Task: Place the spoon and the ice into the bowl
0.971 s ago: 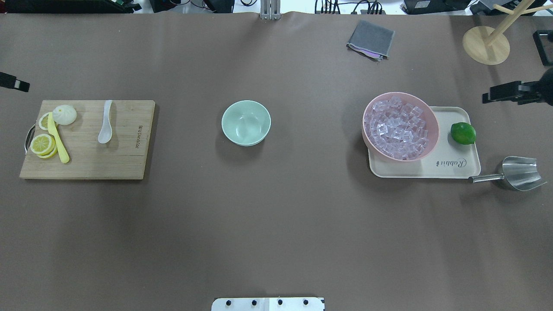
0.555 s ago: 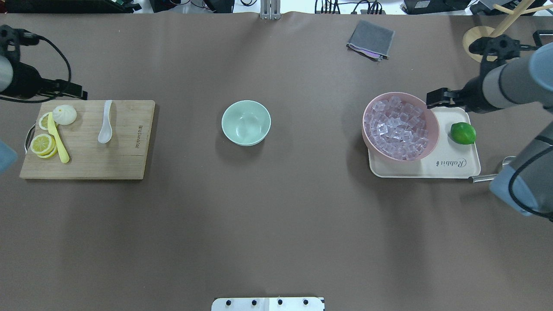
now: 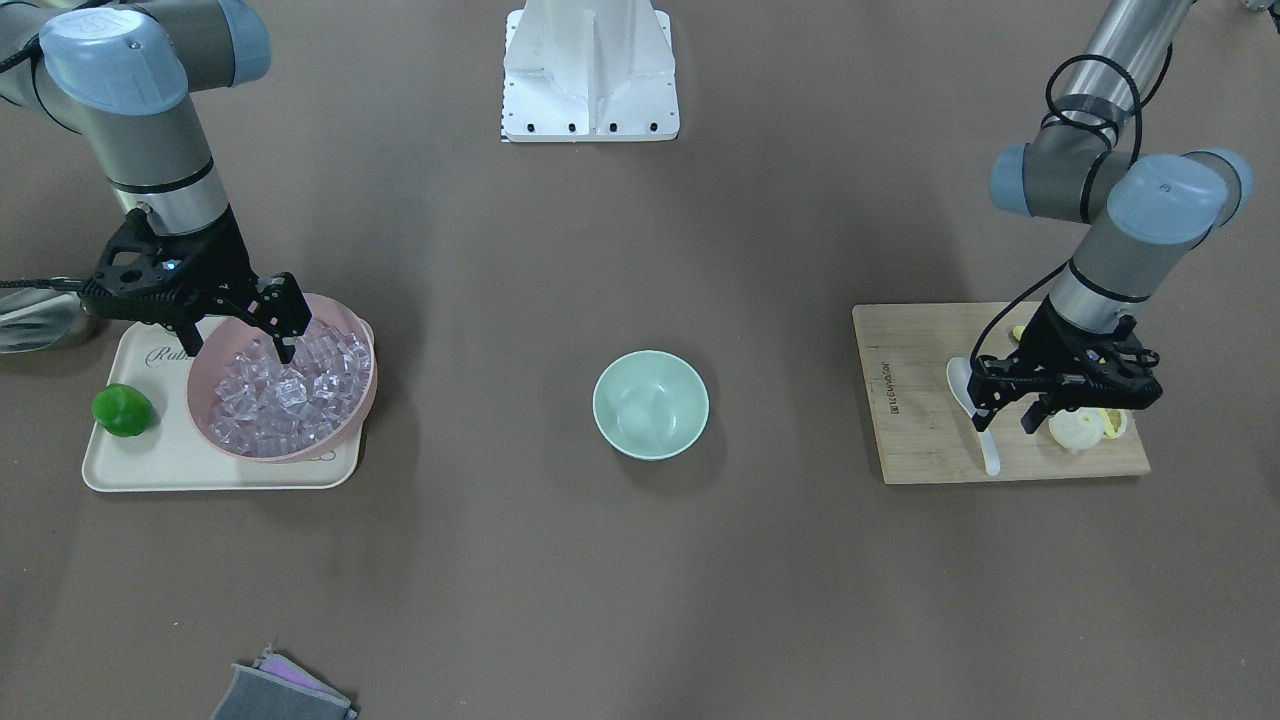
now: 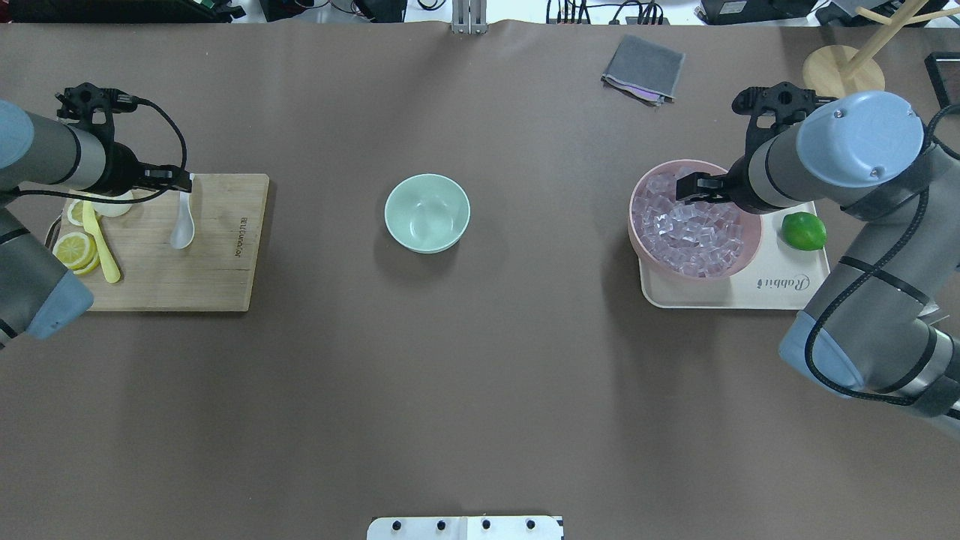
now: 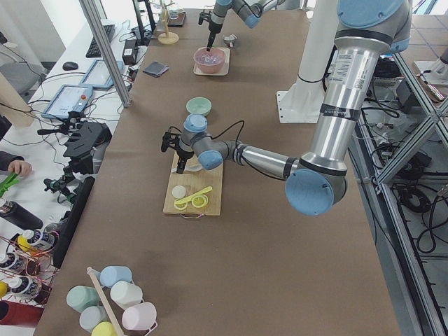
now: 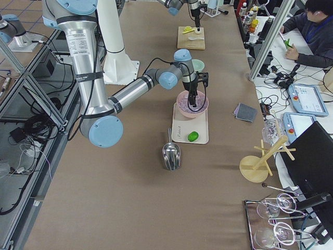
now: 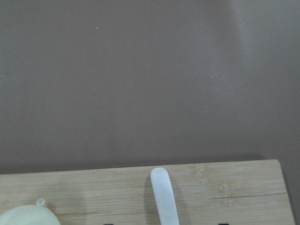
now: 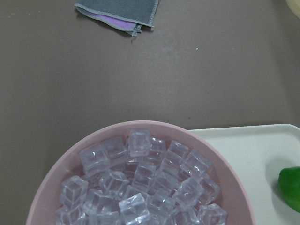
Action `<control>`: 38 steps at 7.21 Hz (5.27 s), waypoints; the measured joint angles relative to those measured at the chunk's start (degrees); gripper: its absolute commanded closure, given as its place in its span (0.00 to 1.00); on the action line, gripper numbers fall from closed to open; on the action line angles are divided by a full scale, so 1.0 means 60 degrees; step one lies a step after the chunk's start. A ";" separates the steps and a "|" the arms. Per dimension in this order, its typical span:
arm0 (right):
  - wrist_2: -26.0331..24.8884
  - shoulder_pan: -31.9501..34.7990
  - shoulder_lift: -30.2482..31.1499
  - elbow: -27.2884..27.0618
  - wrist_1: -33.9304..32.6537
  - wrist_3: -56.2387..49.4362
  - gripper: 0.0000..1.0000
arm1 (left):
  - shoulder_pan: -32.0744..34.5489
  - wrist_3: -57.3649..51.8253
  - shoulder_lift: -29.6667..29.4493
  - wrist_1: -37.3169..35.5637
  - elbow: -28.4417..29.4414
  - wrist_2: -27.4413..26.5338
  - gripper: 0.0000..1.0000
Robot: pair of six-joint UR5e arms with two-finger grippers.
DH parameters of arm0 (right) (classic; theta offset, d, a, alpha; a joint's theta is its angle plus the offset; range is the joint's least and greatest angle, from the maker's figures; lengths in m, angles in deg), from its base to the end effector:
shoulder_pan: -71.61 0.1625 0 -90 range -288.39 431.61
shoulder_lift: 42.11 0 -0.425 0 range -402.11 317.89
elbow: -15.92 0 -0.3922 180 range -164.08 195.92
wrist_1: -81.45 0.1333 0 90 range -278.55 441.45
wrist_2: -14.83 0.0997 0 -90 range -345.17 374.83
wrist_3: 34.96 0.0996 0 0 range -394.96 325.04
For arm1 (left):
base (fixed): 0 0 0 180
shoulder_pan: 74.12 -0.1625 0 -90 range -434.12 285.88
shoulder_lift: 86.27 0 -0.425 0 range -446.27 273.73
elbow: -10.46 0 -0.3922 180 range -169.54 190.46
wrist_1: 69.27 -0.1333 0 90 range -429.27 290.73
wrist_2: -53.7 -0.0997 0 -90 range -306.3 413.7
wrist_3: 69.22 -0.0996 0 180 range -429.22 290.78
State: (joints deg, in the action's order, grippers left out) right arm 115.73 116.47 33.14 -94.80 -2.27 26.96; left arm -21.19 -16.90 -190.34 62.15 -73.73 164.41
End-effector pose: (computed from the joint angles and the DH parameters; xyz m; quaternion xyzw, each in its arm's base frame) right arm -0.3213 -0.4812 0.3525 0.1395 -0.3380 0.1022 0.9251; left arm 0.2997 -0.5594 0.5027 0.1790 0.4066 -0.0436 0.8948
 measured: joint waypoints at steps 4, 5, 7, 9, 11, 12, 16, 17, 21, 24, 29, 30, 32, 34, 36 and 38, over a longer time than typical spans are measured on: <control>-0.0067 -0.0079 -0.0005 -0.0018 0.0036 0.0008 0.00 | -0.0245 0.0025 -0.0183 0.0227 0.0405 -0.0115 0.57; -0.0120 -0.0108 0.0002 -0.0016 0.0037 0.0008 0.00 | -0.0298 0.0025 -0.0187 0.0230 0.0415 -0.0122 0.76; -0.0168 -0.0144 0.0010 -0.0015 0.0041 0.0008 0.00 | -0.0333 0.0029 -0.0180 0.0293 0.0379 -0.0123 1.00; -0.0175 -0.0156 0.0012 -0.0027 0.0050 0.0015 0.00 | -0.0339 0.0230 -0.0172 0.0502 0.0140 -0.0098 1.00; -0.0333 -0.0283 0.0013 0.0003 0.0052 0.0152 0.00 | -0.0404 0.1809 -0.0406 0.0548 -0.0467 -0.0068 1.00; -0.0447 -0.0355 0.0017 0.0049 0.0052 0.0200 0.01 | -0.0629 0.2978 -0.0711 0.0548 -0.0769 -0.0127 1.00; -0.0852 -0.0565 -0.0026 0.0222 0.0052 0.0375 0.18 | -0.2424 0.6154 -0.2547 0.0444 -0.1173 -0.2325 1.00; -0.0939 -0.0614 -0.0127 0.0316 0.0060 0.0345 0.18 | -0.2609 0.6485 -0.2841 0.0431 -0.1143 -0.2574 1.00; -0.1023 -0.0738 -0.0736 0.0921 0.0161 0.0241 0.16 | -0.3423 0.6697 -0.3602 0.0410 -0.0246 -0.4411 1.00; -0.1081 -0.0884 -0.0737 0.0947 0.0585 0.0231 0.15 | -0.3971 0.6691 -0.3742 0.0468 0.0539 -0.5852 0.52; -0.1275 -0.1043 -0.0706 0.0935 0.0622 0.0035 0.26 | -0.3287 0.5311 -0.3346 -0.0649 -0.1136 -0.4299 0.02; -0.1268 -0.1009 -0.0701 0.0935 0.0636 -0.0411 0.27 | -0.2326 0.4331 -0.2845 -0.1465 -0.1960 -0.2404 0.01; -0.1149 -0.0846 -0.0695 0.0918 0.0705 -0.1472 0.29 | -0.0275 0.1485 -0.1359 -0.2010 -0.2781 0.0750 0.01; -0.0907 -0.0698 -0.0665 0.0928 0.0733 -0.2163 0.29 | 0.0628 -0.0102 -0.0480 -0.2053 -0.2896 0.1573 0.01; -0.0671 -0.0622 -0.0314 0.0977 0.1409 -0.2476 0.39 | 0.0796 -0.0540 -0.0263 -0.2054 -0.2888 0.1667 0.01; -0.0596 -0.0618 -0.0045 0.1175 0.2109 -0.2486 0.47 | 0.0813 -0.0597 -0.0237 -0.2054 -0.2881 0.1674 0.01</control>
State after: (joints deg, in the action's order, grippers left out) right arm 112.15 112.77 32.87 -87.75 10.38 12.04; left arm -16.31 -20.48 -191.77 49.82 -91.02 174.46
